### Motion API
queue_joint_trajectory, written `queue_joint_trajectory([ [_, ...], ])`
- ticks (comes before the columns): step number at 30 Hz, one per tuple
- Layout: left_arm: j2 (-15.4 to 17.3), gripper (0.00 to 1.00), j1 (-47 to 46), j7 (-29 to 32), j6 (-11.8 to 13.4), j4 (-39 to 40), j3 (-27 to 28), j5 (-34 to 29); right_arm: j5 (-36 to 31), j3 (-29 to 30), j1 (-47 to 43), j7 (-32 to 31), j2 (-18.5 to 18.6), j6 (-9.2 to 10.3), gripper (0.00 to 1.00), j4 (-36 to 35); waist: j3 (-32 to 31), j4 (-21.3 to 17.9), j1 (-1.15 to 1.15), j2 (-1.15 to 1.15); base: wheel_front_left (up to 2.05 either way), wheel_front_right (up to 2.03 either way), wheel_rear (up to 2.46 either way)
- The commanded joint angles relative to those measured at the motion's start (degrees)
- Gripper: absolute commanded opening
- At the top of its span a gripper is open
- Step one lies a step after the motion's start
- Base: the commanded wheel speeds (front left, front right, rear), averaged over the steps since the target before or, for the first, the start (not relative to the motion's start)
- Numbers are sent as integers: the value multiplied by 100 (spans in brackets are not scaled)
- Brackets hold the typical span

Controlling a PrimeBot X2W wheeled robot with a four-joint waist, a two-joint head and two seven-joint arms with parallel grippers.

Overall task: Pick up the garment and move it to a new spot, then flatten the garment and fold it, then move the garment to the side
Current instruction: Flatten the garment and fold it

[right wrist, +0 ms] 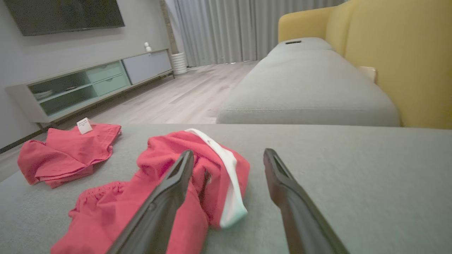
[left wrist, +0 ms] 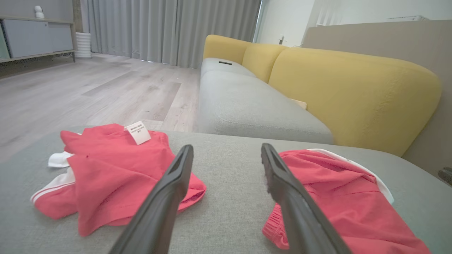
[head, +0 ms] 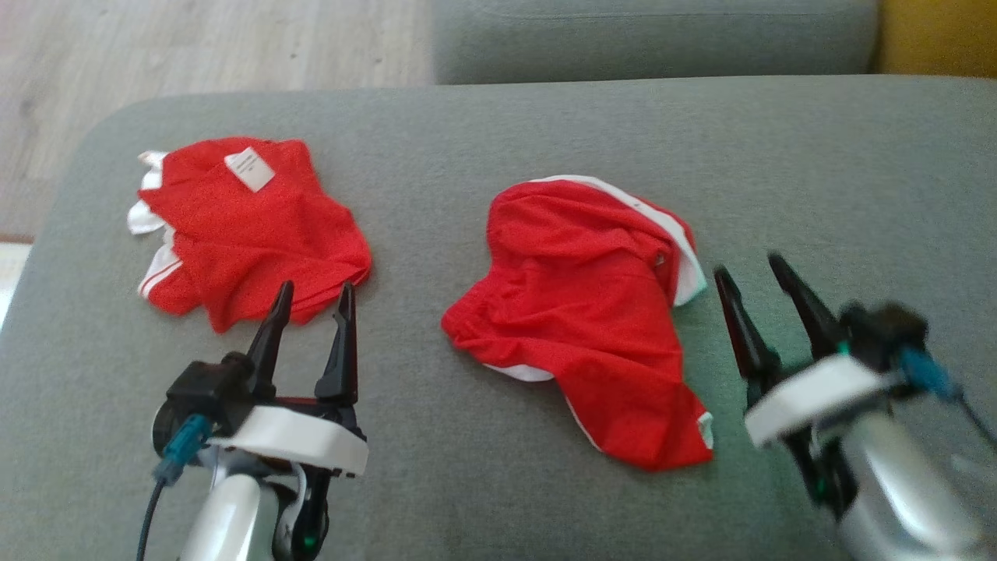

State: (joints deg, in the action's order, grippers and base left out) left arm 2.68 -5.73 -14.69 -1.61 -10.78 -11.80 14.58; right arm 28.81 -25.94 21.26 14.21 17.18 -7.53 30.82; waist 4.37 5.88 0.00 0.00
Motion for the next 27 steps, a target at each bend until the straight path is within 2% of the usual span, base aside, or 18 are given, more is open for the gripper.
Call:
queue_joint_trajectory([
  [1, 20, 100, -84, -30, -45, 224, 253, -74, -429, 464, -503, 75, -243, 4, 100, -508, -90, -168, 0, 0, 0, 0, 0],
  [5, 20, 100, -19, -30, -61, 236, 260, -52, -1031, 1287, -1551, 77, -776, 4, 100, -956, -122, -277, 0, 0, 0, 0, 0],
  [11, 20, 100, -48, -30, -55, 234, 150, -3, -1667, 1430, -2049, -24, -1126, 4, 100, -1046, -73, -303, 0, 0, 0, 0, 0],
  [17, 20, 100, -55, -30, -57, 209, 93, 17, -2145, 1108, -2041, -195, -1006, 4, 100, -1024, -48, -245, 0, 0, 0, 0, 0],
  [22, 20, 100, -52, -30, -61, 179, 78, 25, -2503, 745, -2120, -516, -606, 4, 100, -982, -36, -166, 0, 0, 0, 0, 0],
  [27, 20, 100, -95, -30, -69, 182, 62, 38, -2580, 485, -2084, -821, -343, 4, 100, -968, 37, -111, 0, 0, 0, 0, 0],
])
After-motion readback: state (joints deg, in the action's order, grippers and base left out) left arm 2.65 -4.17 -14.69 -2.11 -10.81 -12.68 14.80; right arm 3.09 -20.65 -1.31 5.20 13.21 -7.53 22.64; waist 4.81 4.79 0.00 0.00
